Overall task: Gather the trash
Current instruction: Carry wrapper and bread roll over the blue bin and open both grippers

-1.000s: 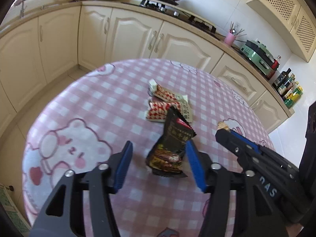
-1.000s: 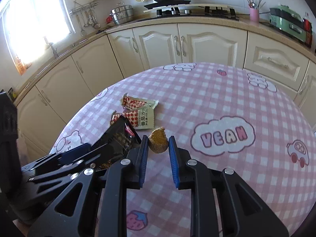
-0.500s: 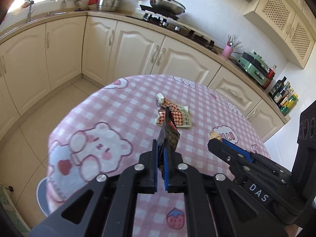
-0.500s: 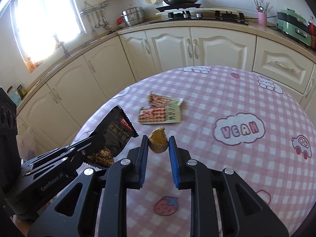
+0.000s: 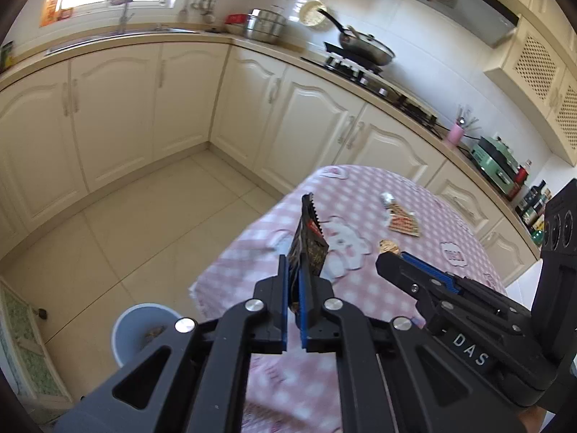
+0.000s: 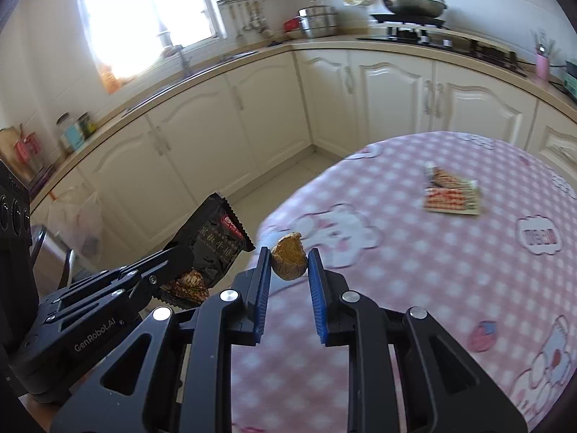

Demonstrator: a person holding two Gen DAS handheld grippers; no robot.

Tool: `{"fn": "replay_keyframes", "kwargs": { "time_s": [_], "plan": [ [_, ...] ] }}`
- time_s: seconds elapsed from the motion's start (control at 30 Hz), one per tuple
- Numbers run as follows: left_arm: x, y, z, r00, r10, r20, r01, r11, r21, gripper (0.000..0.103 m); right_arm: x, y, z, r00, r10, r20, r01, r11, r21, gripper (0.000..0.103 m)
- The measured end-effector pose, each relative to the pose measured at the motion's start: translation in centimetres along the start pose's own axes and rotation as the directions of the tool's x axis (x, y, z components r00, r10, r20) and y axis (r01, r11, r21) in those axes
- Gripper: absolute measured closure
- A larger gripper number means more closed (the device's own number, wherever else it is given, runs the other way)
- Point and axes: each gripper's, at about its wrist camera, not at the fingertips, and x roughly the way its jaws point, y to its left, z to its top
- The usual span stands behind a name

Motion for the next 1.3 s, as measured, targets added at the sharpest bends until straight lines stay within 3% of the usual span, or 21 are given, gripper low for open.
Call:
{"fn": "replay_keyframes", "kwargs": {
  "time_s": [0.4,0.6,0.8,0.83,0.87,0.93,1.3],
  "plan": [
    [-3.1,11.9,-2.6,0.989,0.141,-0.038,-0.145,0.98,-0.133,0.099,6.8,11.4,-2.7,0.986,0.1,-0.136,-0.116,0.987,-0.11,0.083],
    [-1.5,16.1,-3.6,0.976,0.193,-0.097,-0.207,0.963,-0.171,0.099,10.3,13.7,-3.7,0.974,0.109,-0.199,-0.135,0.983,-0.124,0.083],
    [0.2,17.8,-3.4,0.975,0.195,-0.103,-0.212,0.958,-0.193,0.097,12.3,14.1,-3.7,0.97,0.104,-0.218,-0.132,0.984,-0.117,0.083],
    [0.5,18.1,-3.3,0.977,0.191,-0.096,-0.207,0.957,-0.201,0.089,12.4,14.0,-3.8,0.97,0.103,-0.219,-0.131,0.985,-0.115,0.083],
    [0.8,18.3,-3.2,0.978,0.186,-0.1,-0.203,0.957,-0.206,0.074,12.6,13.9,-3.8,0.97,0.101,-0.221,-0.128,0.985,-0.113,0.084],
    [1.1,18.6,-3.1,0.973,0.21,-0.101,-0.227,0.95,-0.213,0.063,13.0,13.5,-3.7,0.969,0.099,-0.226,-0.125,0.986,-0.106,0.084],
    [1.5,20.3,-4.3,0.968,0.212,-0.138,-0.241,0.936,-0.256,0.06,13.9,14.2,-4.2,0.963,0.101,-0.249,-0.131,0.985,-0.109,0.084]
  ]
}}
